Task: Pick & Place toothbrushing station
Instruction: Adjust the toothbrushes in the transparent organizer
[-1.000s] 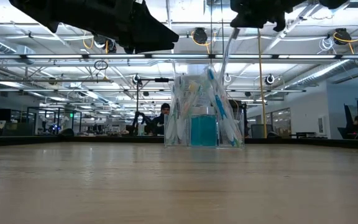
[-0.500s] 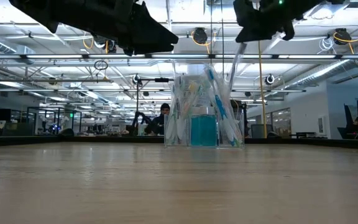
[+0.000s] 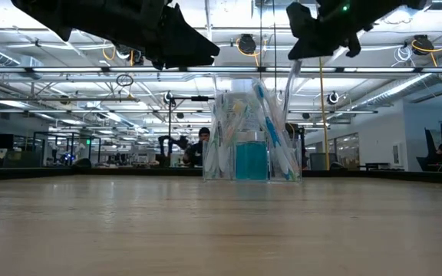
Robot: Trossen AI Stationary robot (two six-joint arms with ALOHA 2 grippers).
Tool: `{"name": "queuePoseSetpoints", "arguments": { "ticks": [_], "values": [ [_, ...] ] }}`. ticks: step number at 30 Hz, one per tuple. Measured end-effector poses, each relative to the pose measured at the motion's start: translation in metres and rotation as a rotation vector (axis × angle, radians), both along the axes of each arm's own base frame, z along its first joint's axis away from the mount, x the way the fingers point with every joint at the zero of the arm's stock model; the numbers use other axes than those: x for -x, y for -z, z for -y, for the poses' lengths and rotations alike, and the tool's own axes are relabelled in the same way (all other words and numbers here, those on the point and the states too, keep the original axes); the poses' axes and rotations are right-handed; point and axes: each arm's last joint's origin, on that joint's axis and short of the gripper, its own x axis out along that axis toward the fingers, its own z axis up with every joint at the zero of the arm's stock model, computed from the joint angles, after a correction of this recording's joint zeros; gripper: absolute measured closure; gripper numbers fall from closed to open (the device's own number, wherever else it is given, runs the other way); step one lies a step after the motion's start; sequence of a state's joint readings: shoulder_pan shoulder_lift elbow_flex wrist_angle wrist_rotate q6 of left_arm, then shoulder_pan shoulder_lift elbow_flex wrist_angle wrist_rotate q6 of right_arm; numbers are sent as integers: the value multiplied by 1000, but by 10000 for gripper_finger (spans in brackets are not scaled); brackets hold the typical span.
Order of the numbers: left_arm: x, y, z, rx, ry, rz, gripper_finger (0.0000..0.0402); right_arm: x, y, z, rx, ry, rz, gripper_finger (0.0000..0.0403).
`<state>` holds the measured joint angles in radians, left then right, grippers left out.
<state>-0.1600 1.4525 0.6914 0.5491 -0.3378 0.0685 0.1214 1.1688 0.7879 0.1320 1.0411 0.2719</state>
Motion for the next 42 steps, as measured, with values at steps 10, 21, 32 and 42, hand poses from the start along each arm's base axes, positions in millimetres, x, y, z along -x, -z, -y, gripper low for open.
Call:
{"name": "queuePoseSetpoints", "arguments": {
  "ticks": [10,21,32,42],
  "values": [
    [0,0,0,0,-1,0,163,-21,26,15,-16,75,-47,392],
    [0,0,0,-1,-1,-4,163,-49,40,28,-109,-103,74,318],
    [1,3,0,-5,-2,-36,163,-47,25,34,137,-21,-56,263],
    [2,6,-1,16,-8,-64,163,-31,18,35,149,-24,-179,263]
  ]
}}
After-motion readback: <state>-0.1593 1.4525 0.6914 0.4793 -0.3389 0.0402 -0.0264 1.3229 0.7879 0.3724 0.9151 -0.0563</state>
